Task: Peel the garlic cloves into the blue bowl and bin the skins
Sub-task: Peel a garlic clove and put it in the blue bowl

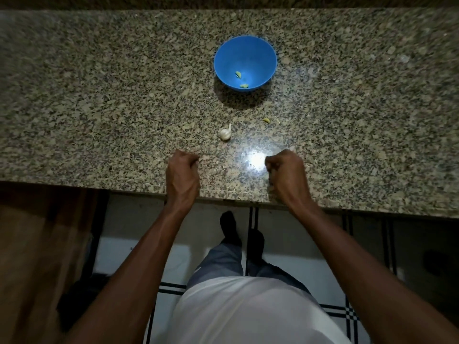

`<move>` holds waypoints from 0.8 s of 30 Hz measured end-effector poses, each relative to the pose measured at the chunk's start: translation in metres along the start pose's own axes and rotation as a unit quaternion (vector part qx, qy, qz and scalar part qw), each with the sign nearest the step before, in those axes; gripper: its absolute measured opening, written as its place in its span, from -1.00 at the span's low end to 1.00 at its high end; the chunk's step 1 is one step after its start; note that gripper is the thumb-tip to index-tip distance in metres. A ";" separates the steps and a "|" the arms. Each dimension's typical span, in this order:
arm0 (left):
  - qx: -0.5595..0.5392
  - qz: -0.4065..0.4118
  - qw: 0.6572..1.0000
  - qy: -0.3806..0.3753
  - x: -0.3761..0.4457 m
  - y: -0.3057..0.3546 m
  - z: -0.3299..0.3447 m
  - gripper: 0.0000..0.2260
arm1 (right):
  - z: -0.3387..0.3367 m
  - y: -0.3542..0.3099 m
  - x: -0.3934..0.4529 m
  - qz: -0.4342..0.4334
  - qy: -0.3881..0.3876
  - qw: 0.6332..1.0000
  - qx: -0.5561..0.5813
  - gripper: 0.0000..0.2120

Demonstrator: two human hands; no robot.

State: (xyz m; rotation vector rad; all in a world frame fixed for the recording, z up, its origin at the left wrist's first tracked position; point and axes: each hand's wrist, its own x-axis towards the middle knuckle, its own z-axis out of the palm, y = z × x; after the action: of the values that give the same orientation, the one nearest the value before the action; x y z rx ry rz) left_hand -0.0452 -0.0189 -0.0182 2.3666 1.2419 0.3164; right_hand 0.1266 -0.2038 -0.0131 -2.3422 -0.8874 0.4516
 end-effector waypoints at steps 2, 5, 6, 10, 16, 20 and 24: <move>-0.014 0.022 0.999 -0.030 -0.010 0.018 0.009 -0.81 | 0.020 -0.015 -0.010 -0.035 -0.026 0.999 -0.001 -0.67; -0.060 0.086 0.992 -0.074 -0.022 0.041 0.017 -0.82 | 0.035 -0.031 -0.009 -0.044 -0.042 0.998 0.036 -0.70; -0.074 0.088 0.991 -0.064 -0.023 0.043 0.017 -0.83 | 0.033 -0.032 -0.006 -0.020 -0.045 0.997 0.060 -0.68; -0.093 0.037 0.995 0.002 -0.011 0.031 0.006 -0.84 | 0.014 -0.019 0.006 0.018 -0.037 0.994 0.105 -0.69; -0.032 0.094 0.991 -0.087 -0.003 0.021 0.010 -0.83 | 0.028 -0.017 0.000 -0.062 -0.084 0.995 0.001 -0.81; -0.001 0.145 0.980 -0.136 -0.011 0.027 0.023 -0.94 | 0.037 -0.034 -0.005 -0.103 -0.122 0.986 -0.055 -0.87; 0.049 0.172 0.973 -0.145 -0.015 0.028 0.030 -0.89 | 0.043 -0.045 -0.003 -0.128 -0.097 0.976 -0.149 -0.91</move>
State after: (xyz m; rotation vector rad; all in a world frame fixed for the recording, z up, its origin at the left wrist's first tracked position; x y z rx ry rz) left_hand -0.0214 -0.0534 -0.0302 2.5964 0.7300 0.0090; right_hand 0.0810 -0.1615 -0.0169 -2.4291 -1.4169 0.4718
